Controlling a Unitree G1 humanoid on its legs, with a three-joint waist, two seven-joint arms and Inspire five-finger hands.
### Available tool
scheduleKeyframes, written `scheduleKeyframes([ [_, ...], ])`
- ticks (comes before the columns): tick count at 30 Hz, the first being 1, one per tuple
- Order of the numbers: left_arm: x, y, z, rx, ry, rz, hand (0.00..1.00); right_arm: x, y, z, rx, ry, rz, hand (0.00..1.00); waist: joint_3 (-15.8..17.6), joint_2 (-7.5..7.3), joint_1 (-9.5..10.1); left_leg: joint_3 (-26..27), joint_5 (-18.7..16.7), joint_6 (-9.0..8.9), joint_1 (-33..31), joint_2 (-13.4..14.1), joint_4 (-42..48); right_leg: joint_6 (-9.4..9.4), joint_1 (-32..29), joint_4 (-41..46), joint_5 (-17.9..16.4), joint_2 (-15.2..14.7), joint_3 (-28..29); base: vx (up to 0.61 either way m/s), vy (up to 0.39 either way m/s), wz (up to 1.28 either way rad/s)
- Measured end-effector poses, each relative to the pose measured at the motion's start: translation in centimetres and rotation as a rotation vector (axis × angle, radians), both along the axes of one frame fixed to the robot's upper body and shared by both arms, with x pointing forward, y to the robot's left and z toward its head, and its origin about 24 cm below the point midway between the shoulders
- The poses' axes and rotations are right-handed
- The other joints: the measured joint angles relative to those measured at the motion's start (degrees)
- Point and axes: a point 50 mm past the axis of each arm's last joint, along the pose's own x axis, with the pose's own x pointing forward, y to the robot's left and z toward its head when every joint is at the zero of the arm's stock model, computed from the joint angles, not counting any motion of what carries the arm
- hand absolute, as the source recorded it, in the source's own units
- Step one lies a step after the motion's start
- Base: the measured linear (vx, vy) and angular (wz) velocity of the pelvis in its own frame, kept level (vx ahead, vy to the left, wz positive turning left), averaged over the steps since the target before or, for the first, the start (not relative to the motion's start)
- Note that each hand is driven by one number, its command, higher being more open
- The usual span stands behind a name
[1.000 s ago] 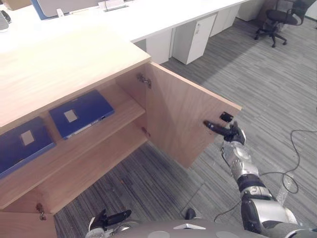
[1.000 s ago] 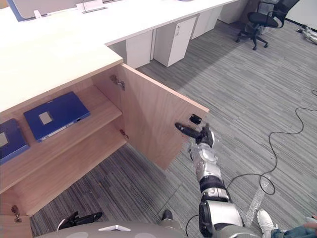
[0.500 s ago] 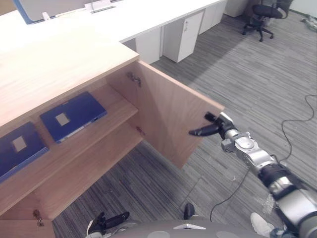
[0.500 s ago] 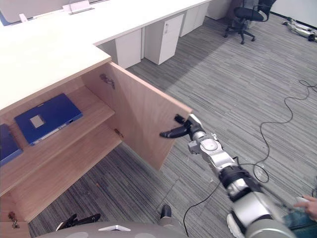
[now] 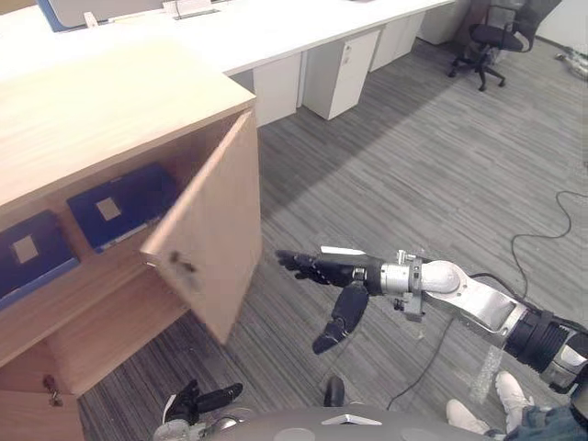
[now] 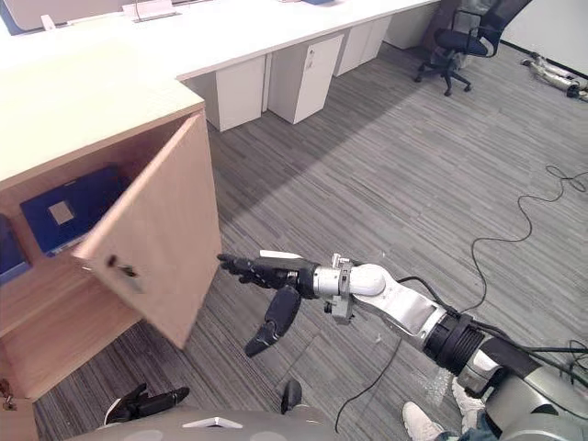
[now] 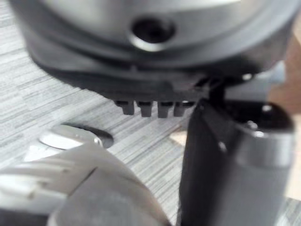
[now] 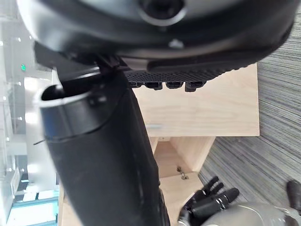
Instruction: Walk over to the cabinet, pick up the folder, carry it to the office cabinet, place the folder inside the office cabinet, then close the office cabinet door
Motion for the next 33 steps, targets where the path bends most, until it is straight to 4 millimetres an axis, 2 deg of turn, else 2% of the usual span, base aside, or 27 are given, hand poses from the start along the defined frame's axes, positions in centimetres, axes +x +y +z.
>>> scheduleKeyframes([
  [4,0.3,-0.1,0.0,0.011,0.000,-0.025,1.00,0.2,0.8,-1.7,0.125,0.053,-0.141,1.00,-0.1,-0.12,0.62,0.1,0.0,-0.02,0.2,-0.2,0.0,0.00,0.0,0.1,0.0,-0.2,0.1,0.01,0.013,-0.01],
  [7,0.4,-0.4,0.0,0.009,-0.001,-0.019,1.00,-0.6,1.5,-4.7,0.212,0.164,-0.289,1.00,-0.1,0.07,1.02,-0.1,0.1,0.07,0.3,-0.7,0.0,0.00,0.2,0.1,0.0,-0.7,-0.2,0.02,0.035,0.07],
  [9,0.3,-0.9,-0.2,0.001,0.003,-0.011,1.00,-2.1,2.1,-8.4,0.200,0.267,-0.416,1.00,0.0,0.62,1.05,-0.7,0.1,0.13,1.2,-1.1,-0.1,-0.04,1.3,0.2,-0.1,-1.1,-0.6,0.01,0.048,0.14],
  [10,0.2,-1.1,-0.2,-0.005,0.007,-0.011,1.00,-2.6,2.1,-9.5,0.179,0.288,-0.455,1.00,-0.1,0.80,1.03,-0.9,0.2,0.15,1.2,-1.2,-0.1,0.08,1.3,0.4,-0.3,-1.4,-0.7,-0.01,0.061,0.16],
  [12,-0.1,-1.4,-0.4,-0.010,0.020,-0.006,1.00,-4.1,1.7,-14.7,0.083,0.448,-0.695,1.00,0.1,1.47,0.80,-1.8,0.4,0.58,1.8,-2.2,-0.1,0.42,1.6,2.1,-1.2,-2.6,-1.4,-0.03,0.055,0.20],
  [13,-0.1,-1.4,-0.4,-0.009,0.020,-0.004,1.00,-4.7,1.3,-16.2,0.055,0.506,-0.796,1.00,0.2,1.69,0.87,-2.0,0.5,0.71,2.1,-2.5,-0.1,0.92,1.8,2.9,-1.7,-3.1,-1.6,-0.05,0.048,0.37],
  [15,0.0,-1.8,-0.5,0.003,0.025,-0.008,1.00,-8.4,-1.3,-20.6,-0.056,0.745,-1.219,1.00,0.4,2.69,0.90,-5.3,0.9,1.39,2.7,-4.5,-0.1,2.01,2.2,7.9,-4.8,-6.1,-3.7,-0.05,0.053,0.70],
  [16,0.0,-1.9,-0.5,0.010,0.027,-0.016,1.00,-9.7,-2.1,-21.4,-0.089,0.800,-1.312,1.00,0.5,2.78,0.84,-6.7,1.1,1.68,2.7,-5.2,-0.2,2.48,2.1,10.0,-5.9,-7.1,-3.8,-0.04,0.065,1.10],
  [17,0.3,-1.9,-0.4,0.024,0.028,-0.037,1.00,-12.2,-3.4,-22.5,-0.125,0.889,-1.485,1.00,0.8,3.05,0.57,-10.0,1.5,2.32,2.6,-6.6,-0.2,2.36,1.6,14.3,-7.5,-8.6,-1.4,-0.03,0.096,1.13],
  [18,0.3,-1.9,-0.4,0.039,0.031,-0.048,1.00,-12.0,-4.6,-22.3,-0.094,0.874,-1.606,1.00,1.1,3.18,0.31,-12.4,1.9,2.68,1.9,-7.7,0.1,1.67,0.1,18.0,-8.3,-9.3,2.6,-0.04,0.113,1.46],
  [19,0.4,-1.7,-0.4,0.056,0.037,-0.061,1.00,-12.7,-5.3,-22.5,-0.043,0.922,-1.743,1.00,1.0,2.98,-0.77,-15.7,2.4,2.51,0.6,-8.6,0.4,1.50,-1.3,21.7,-9.7,-9.8,8.1,-0.03,0.021,1.79],
  [20,0.5,-1.2,-0.3,0.084,0.044,-0.070,1.00,-13.5,-5.9,-22.7,-0.006,0.965,-1.874,1.00,0.7,1.59,-1.77,-20.4,3.0,2.59,-1.0,-10.2,0.3,2.07,-1.7,23.9,-12.9,-10.0,15.4,-0.01,-0.079,1.90],
  [21,0.6,-0.9,-0.2,0.099,0.043,-0.077,1.00,-14.1,-5.9,-22.9,-0.008,0.994,-1.917,1.00,0.7,0.78,-1.93,-22.8,3.4,2.55,-1.6,-11.2,0.2,3.08,-1.0,23.9,-13.5,-10.4,17.2,0.02,-0.293,2.33],
  [22,0.5,-0.4,-0.1,0.121,0.051,-0.068,1.00,-15.8,-5.8,-23.3,-0.027,1.067,-2.021,1.00,0.6,-0.86,-1.24,-28.3,4.5,1.60,-3.6,-12.7,-0.1,7.41,1.9,21.1,-16.4,-12.4,14.8,0.02,-0.233,1.58],
  [23,0.5,-0.4,-0.1,0.120,0.051,-0.061,1.00,-16.0,-5.8,-23.4,-0.031,1.072,-2.030,1.00,0.5,-0.96,-1.13,-29.0,4.7,1.36,-4.0,-12.7,-0.1,7.47,2.4,20.6,-16.8,-12.6,13.8,0.00,-0.311,1.64],
  [24,0.6,-0.4,-0.1,0.114,0.043,-0.027,1.00,-16.4,-5.8,-23.4,-0.045,1.087,-2.052,1.00,0.3,-1.49,-0.79,-31.7,5.4,0.33,-5.5,-12.6,0.0,8.15,4.1,17.8,-18.8,-12.9,9.2,-0.07,-0.274,1.20],
  [25,0.5,-0.7,-0.2,0.106,0.046,0.005,1.00,-16.7,-6.1,-23.4,-0.061,1.088,-2.067,1.00,0.6,-0.41,-0.69,-34.8,6.4,-1.36,-7.4,-11.8,0.0,8.46,5.1,15.8,-20.0,-11.9,4.9,-0.09,-0.310,1.27],
  [29,-1.0,-1.1,-0.5,0.064,0.060,0.147,1.00,-17.3,-6.8,-23.5,-0.114,1.087,-2.065,1.00,0.6,0.87,-0.43,-38.2,8.0,-3.34,-7.8,-9.0,-2.2,7.27,6.5,15.5,-20.7,-9.5,0.4,-0.04,-0.142,0.59],
  [33,-1.4,-0.9,-0.5,0.055,0.056,0.201,1.00,-16.5,-6.3,-23.4,-0.182,1.026,-1.958,1.00,0.5,0.65,-0.17,-39.2,8.6,-4.13,-8.0,-7.6,-3.1,6.82,7.7,13.6,-20.0,-8.0,-1.4,0.02,-0.032,0.14],
])
